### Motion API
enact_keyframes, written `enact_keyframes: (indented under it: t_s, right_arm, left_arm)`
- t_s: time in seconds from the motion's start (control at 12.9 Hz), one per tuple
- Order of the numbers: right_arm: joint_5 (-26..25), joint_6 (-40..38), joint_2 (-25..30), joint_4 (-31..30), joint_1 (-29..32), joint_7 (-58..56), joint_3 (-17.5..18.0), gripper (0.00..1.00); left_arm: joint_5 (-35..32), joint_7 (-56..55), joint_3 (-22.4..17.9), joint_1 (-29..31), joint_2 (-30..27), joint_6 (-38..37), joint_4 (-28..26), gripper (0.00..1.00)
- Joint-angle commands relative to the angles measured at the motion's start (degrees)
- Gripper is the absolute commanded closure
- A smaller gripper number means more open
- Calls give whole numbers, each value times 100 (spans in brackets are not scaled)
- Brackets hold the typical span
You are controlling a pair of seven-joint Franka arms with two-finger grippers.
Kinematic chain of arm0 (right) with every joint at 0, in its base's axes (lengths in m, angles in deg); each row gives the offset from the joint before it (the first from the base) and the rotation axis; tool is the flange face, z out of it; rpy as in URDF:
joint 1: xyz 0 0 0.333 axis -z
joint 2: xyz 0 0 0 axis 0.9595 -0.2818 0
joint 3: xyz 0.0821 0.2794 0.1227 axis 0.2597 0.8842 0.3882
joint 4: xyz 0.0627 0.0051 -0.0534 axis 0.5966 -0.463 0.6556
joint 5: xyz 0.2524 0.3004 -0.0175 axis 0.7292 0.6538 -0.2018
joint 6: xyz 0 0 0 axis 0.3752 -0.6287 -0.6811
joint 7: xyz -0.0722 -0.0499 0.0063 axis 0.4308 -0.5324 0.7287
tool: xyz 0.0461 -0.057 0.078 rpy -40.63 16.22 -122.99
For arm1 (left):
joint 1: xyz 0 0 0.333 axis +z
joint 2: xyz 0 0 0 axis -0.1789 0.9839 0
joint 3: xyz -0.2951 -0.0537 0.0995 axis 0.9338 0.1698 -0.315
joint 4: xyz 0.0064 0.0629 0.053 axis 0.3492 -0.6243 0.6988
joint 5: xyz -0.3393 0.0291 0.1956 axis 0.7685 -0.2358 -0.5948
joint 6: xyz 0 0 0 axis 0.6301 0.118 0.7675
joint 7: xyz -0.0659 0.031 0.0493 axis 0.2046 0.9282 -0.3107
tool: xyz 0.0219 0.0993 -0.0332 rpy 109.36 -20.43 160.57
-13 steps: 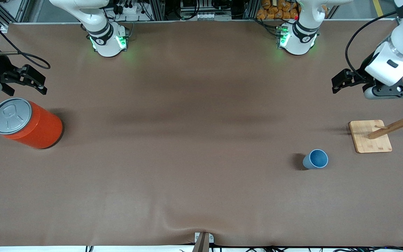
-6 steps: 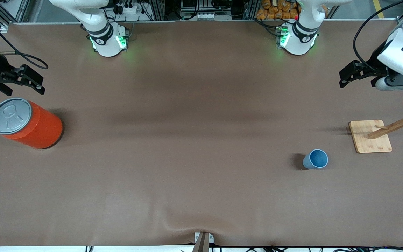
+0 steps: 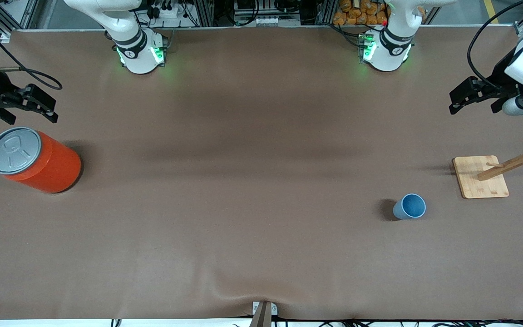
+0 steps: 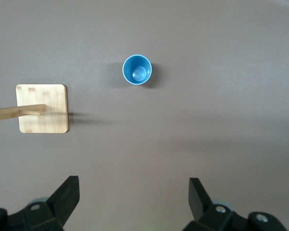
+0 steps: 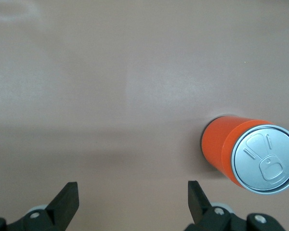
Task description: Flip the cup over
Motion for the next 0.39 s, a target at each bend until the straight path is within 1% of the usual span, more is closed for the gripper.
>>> enact_keyframes:
  t_s: [0.0, 0.08, 0.31]
  right_arm:
    - [16, -101, -76, 152, 32, -94, -1, 0]
    - [16, -93, -76, 152, 32, -85, -1, 0]
    - [16, -93, -76, 152, 32, -94, -1, 0]
  left_arm:
    - [12, 39, -9, 40, 104, -183, 282, 0]
    - [20, 39, -96, 31, 139, -183, 299, 0]
    - [12, 39, -123, 31, 148, -235, 361, 0]
